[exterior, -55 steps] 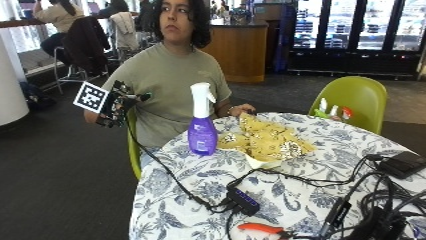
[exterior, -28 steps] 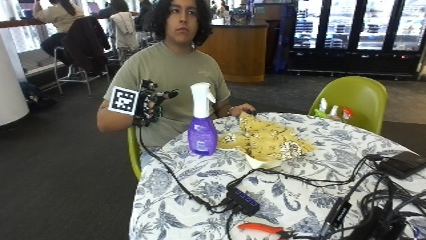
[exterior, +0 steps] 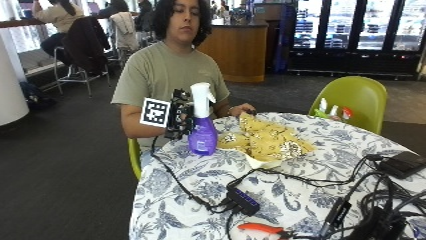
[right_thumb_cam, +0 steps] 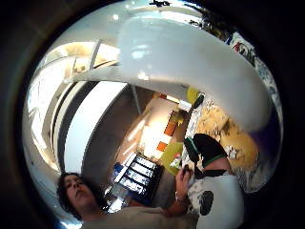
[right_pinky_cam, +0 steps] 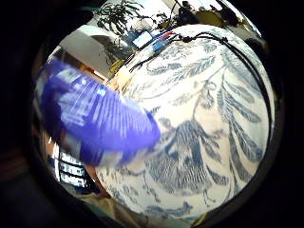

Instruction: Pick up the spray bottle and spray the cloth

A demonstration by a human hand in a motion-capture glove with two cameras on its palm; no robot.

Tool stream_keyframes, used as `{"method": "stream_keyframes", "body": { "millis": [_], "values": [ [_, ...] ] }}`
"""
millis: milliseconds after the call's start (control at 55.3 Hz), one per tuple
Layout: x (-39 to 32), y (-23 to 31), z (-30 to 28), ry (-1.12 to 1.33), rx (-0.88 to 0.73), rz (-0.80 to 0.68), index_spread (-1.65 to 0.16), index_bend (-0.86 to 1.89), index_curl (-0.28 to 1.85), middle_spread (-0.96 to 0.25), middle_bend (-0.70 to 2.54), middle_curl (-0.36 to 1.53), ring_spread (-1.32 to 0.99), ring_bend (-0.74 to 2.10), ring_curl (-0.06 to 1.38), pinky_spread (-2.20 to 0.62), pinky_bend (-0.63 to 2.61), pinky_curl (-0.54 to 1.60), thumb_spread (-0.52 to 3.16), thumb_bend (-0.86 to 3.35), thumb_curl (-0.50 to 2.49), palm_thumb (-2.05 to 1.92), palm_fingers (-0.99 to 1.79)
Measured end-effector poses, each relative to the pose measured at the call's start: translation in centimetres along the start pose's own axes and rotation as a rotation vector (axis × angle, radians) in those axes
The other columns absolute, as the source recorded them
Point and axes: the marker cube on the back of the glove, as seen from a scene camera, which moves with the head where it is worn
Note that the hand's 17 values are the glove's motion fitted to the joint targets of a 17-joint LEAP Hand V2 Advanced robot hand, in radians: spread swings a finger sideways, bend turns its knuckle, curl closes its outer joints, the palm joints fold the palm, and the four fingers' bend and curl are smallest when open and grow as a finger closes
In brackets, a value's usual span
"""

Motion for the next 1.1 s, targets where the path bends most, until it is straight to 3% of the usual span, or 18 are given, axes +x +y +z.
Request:
{"method": "stream_keyframes", "body": {
  "millis": [109, 199, 416, 507, 579, 652, 742, 760, 851, 941, 1032, 1104],
  "values": [
    [0.4, -2.0, 1.2, 0.028, 0.116, 0.054, -0.25, 0.1, 0.16, 0.06, 0.29, 0.37, -0.01, 0.54, 0.33, 0.2, 0.5, 0.35, 0.86, -0.03, 0.4, 0.86, 0.17],
    [1.0, -3.4, 1.6, 0.108, 0.196, -0.057, -0.25, 0.08, 0.15, 0.06, 0.3, 0.37, -0.02, 0.55, 0.33, 0.19, 0.53, 0.35, 0.83, -0.03, 0.4, 0.86, 0.19],
    [1.5, -7.0, 2.1, 0.179, 0.274, -0.079, -0.26, 0.08, 0.13, 0.03, 0.34, 0.38, -0.05, 0.63, 0.35, 0.14, 0.52, 0.35, 0.81, -0.03, 0.4, 0.87, 0.32],
    [1.4, -7.5, 1.8, 0.142, 0.089, -0.029, -0.26, 0.07, 0.12, 0.01, 0.36, 0.38, -0.07, 0.65, 0.35, 0.12, 0.51, 0.35, 0.81, -0.03, 0.4, 0.88, 0.38],
    [1.1, -10.2, 2.2, 0.086, 0.194, 0.015, -0.25, 0.07, 0.12, -0.02, 0.38, 0.39, -0.07, 0.67, 0.36, 0.11, 0.49, 0.35, 0.8, -0.03, 0.4, 0.88, 0.43],
    [1.1, -10.5, 2.0, 0.032, 0.092, 0.012, -0.25, 0.09, 0.13, -0.04, 0.43, 0.4, -0.09, 0.7, 0.37, 0.1, 0.44, 0.33, 0.8, -0.03, 0.4, 0.88, 0.6],
    [0.6, -11.4, 2.0, -0.027, 0.015, 0.113, -0.25, 0.14, 0.16, -0.08, 0.46, 0.4, -0.11, 0.68, 0.35, 0.07, 0.38, 0.31, 0.8, -0.01, 0.42, 0.93, 0.82],
    [0.6, -11.5, 1.9, -0.034, -0.005, 0.117, -0.26, 0.13, 0.17, -0.1, 0.5, 0.42, -0.12, 0.7, 0.36, 0.03, 0.42, 0.33, 0.79, 0.0, 0.43, 0.96, 0.97],
    [0.0, -12.4, 1.4, -0.053, -0.032, 0.132, -0.27, 0.18, 0.22, -0.14, 0.44, 0.43, -0.14, 0.65, 0.37, -0.08, 0.48, 0.35, 0.68, 0.0, 0.48, 1.03, 1.14],
    [-1.5, -13.4, -0.3, -0.063, -0.002, 0.09, -0.27, 0.26, 0.29, -0.16, 0.44, 0.45, -0.16, 0.59, 0.39, -0.15, 0.46, 0.37, 0.53, -0.02, 0.52, 1.05, 1.22],
    [-4.5, -14.3, -3.7, 0.024, -0.161, -0.088, -0.28, 0.27, 0.33, -0.17, 0.45, 0.46, -0.17, 0.57, 0.4, -0.18, 0.45, 0.37, 0.45, -0.02, 0.56, 1.06, 1.25],
    [-7.7, -14.7, -5.4, 0.154, -0.175, -0.141, -0.28, 0.26, 0.36, -0.17, 0.45, 0.47, -0.18, 0.57, 0.41, -0.21, 0.44, 0.37, 0.4, -0.03, 0.58, 1.06, 1.27]
  ]
}}
